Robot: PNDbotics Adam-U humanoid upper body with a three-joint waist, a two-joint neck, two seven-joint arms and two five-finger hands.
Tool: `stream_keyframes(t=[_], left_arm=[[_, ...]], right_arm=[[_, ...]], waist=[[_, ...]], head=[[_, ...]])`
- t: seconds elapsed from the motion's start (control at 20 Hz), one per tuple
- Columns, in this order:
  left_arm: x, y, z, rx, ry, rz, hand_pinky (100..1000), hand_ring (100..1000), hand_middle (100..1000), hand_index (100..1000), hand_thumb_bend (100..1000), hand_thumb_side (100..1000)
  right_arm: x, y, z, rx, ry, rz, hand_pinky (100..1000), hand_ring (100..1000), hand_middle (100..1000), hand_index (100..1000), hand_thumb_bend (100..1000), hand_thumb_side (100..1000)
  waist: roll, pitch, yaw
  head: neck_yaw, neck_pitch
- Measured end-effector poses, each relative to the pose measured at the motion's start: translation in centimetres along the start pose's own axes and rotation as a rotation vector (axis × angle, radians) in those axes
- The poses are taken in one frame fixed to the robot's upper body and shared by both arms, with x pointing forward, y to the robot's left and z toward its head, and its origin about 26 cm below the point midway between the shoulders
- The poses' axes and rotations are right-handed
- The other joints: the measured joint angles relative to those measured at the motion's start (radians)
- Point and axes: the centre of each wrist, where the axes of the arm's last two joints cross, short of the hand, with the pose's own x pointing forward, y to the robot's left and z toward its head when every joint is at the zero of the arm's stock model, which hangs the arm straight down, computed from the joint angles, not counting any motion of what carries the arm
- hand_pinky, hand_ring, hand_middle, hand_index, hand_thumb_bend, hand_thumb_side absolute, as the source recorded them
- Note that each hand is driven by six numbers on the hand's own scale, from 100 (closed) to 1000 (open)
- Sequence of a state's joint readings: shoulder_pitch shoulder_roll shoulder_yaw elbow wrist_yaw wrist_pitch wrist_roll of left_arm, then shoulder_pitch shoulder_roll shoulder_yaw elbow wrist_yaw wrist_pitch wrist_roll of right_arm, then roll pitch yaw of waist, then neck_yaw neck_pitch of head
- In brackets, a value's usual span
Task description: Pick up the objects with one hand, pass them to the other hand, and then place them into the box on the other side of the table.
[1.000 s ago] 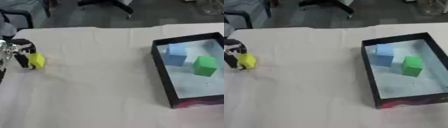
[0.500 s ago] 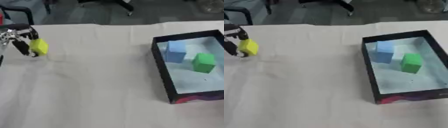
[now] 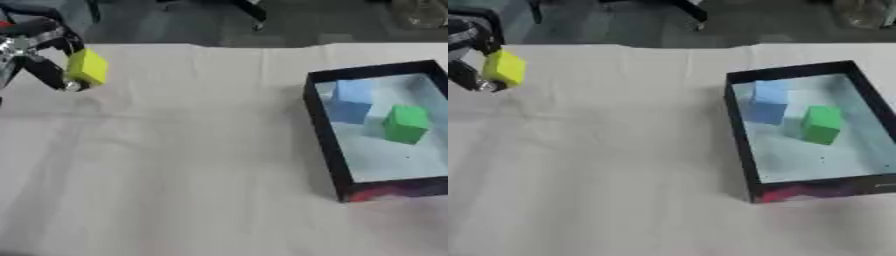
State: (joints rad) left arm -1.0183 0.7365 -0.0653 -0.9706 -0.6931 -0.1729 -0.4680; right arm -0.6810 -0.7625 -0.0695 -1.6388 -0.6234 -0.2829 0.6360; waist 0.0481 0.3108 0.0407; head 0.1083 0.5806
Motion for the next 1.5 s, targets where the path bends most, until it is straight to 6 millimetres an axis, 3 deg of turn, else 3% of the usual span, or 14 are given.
stream_keyframes(t=[0.4,0.6,0.95,1.5], left_arm=[[4.6,-0.4,0.1,0.056,-0.168,0.130,790,609,566,513,100,100],[7.3,-1.2,0.0,0.084,-0.235,0.216,790,595,558,516,100,100],[11.5,-2.7,0.4,0.161,-0.323,0.326,773,579,535,517,100,100],[15.1,-6.3,1.1,0.267,-0.359,0.414,771,558,525,517,100,100]], right_arm=[[0.3,0.2,-2.3,0.062,-0.063,-0.017,1000,1000,1000,1000,100,100],[0.2,0.6,-3.1,0.090,-0.097,-0.027,1000,1000,1000,1000,100,100],[-0.3,1.5,-5.1,0.164,-0.165,-0.023,1000,1000,981,1000,100,100],[-2.8,4.4,-8.4,0.284,-0.200,-0.020,1000,1000,981,1000,100,100]], waist=[[-0.003,0.000,0.011],[-0.018,0.000,0.026],[-0.029,0.000,0.030],[-0.031,0.000,0.028]], head=[[-0.032,0.037],[-0.058,0.058],[-0.084,0.058],[-0.123,0.049]])
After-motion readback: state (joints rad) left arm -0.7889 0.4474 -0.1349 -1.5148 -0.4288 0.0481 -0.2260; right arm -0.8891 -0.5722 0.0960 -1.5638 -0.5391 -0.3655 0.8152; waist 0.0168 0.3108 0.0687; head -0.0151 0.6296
